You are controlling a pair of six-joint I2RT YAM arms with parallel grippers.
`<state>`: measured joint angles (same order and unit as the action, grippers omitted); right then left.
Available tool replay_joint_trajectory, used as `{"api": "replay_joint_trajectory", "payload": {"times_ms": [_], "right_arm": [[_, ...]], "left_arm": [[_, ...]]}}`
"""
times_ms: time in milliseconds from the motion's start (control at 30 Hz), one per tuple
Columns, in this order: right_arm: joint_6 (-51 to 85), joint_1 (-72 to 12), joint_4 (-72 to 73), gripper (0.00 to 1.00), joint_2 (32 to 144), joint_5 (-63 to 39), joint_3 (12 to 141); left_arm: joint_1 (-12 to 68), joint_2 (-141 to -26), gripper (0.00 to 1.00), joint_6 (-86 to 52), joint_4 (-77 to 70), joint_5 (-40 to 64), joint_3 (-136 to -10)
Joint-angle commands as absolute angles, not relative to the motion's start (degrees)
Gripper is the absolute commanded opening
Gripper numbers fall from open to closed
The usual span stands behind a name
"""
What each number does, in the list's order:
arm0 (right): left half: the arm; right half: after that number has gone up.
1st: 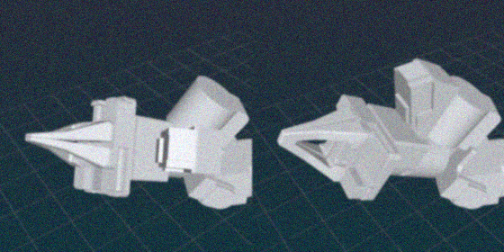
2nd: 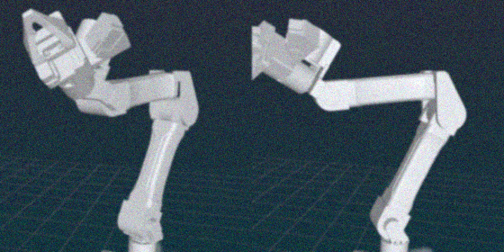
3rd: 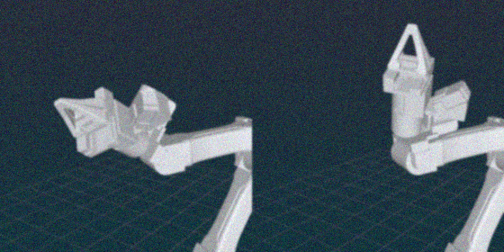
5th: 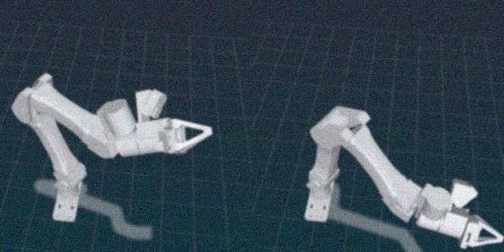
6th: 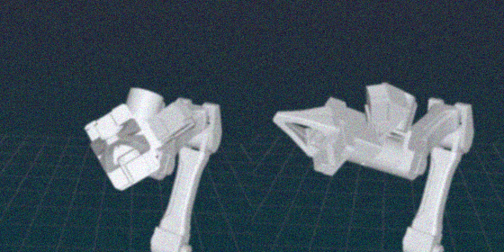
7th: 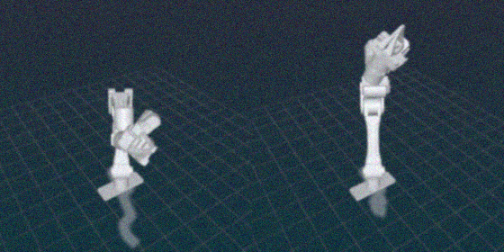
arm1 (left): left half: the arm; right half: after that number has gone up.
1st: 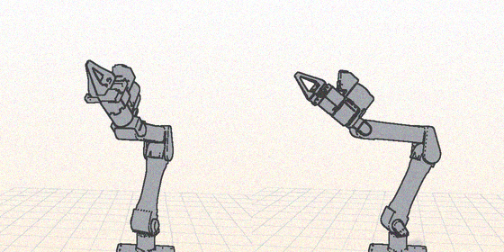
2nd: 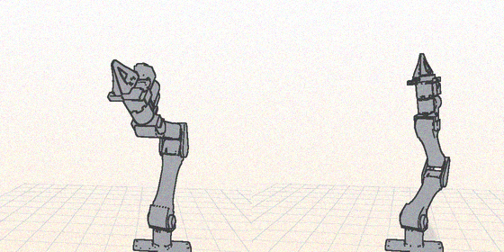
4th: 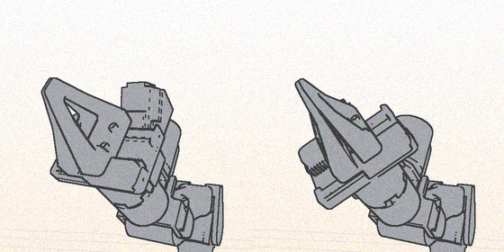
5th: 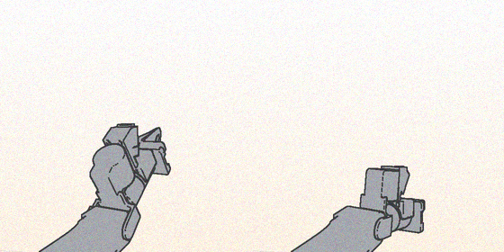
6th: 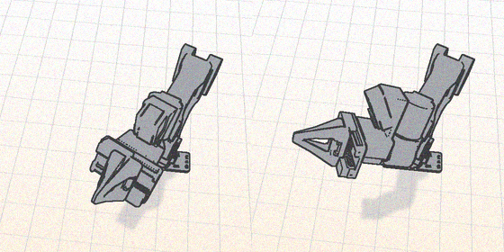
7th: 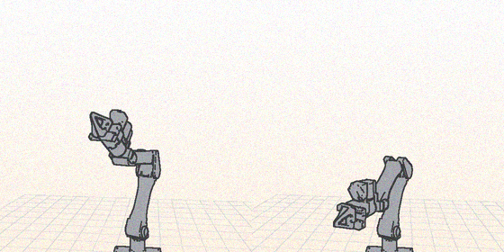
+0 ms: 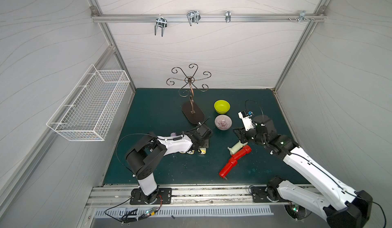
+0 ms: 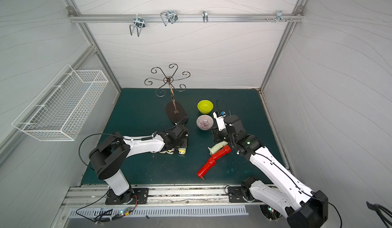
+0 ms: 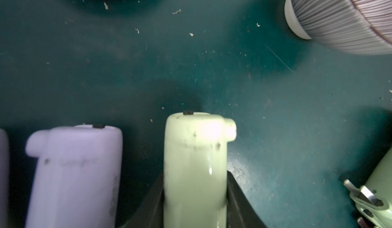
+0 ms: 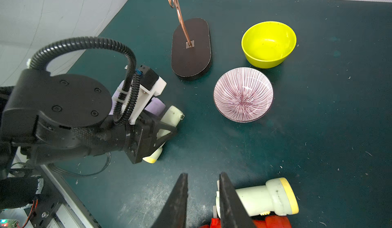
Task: Close the plug at the bottom of the flashlight
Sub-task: Place the flashlight at the center of the board.
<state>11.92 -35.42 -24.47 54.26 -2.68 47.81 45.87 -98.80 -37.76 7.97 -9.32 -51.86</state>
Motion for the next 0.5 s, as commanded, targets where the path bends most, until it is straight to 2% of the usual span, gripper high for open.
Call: {"api": "replay_joint_trajectory", "payload": {"times_ms": [0, 133, 200, 467], "right_arm": [[11.23, -35.73, -23.73, 0.28, 54.58, -3.74, 47.29], [11.23, -35.74, -23.73, 0.29, 54.69, -3.78, 47.22], [11.16, -35.77, -23.64, 0.29, 54.72, -3.78, 47.11], [11.16, -35.75, -23.64, 0.30, 55.01, -4.00, 47.07]], "left_arm": [[45.62, -99.96, 0.36, -38.58, 6.62, -9.81, -54.07], [45.54, -99.98, 0.50, -38.80, 7.31, -10.11, -53.97], [45.62, -100.00, 0.52, -38.91, 7.17, -9.82, -53.74], [45.60, -95.49, 0.52, -38.02, 8.55, -10.39, -53.85]]}}
